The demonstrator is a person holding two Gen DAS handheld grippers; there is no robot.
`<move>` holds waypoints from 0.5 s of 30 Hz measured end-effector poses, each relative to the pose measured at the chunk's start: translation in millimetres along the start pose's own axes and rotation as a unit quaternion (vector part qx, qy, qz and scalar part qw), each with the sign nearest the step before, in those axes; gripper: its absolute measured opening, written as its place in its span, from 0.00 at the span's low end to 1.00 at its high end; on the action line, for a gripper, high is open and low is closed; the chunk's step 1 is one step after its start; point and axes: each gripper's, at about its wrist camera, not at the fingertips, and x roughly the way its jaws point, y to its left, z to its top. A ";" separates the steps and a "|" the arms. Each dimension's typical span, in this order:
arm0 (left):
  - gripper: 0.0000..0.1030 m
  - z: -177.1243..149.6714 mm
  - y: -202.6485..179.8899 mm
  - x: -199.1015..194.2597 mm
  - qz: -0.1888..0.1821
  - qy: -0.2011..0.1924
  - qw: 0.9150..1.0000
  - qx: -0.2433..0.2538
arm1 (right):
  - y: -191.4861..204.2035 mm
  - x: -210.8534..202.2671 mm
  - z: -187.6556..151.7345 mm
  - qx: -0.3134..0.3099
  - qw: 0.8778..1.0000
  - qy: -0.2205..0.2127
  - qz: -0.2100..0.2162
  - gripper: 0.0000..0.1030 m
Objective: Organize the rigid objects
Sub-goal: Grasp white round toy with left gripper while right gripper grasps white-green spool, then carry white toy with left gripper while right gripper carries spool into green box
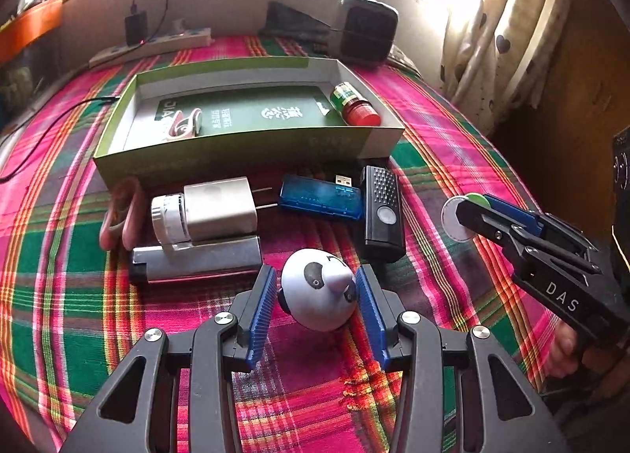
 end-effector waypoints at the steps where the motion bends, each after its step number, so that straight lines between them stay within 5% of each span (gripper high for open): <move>1: 0.40 0.3 -0.3 0.1 0.001 -0.001 1.000 0.001 | -0.1 0.1 0.0 0.000 1.000 0.000 0.000 0.32; 15: 0.32 0.3 1.4 -3.9 -0.004 -0.011 1.000 -0.004 | 0.0 1.8 -1.8 -0.002 1.000 0.003 -0.003 0.32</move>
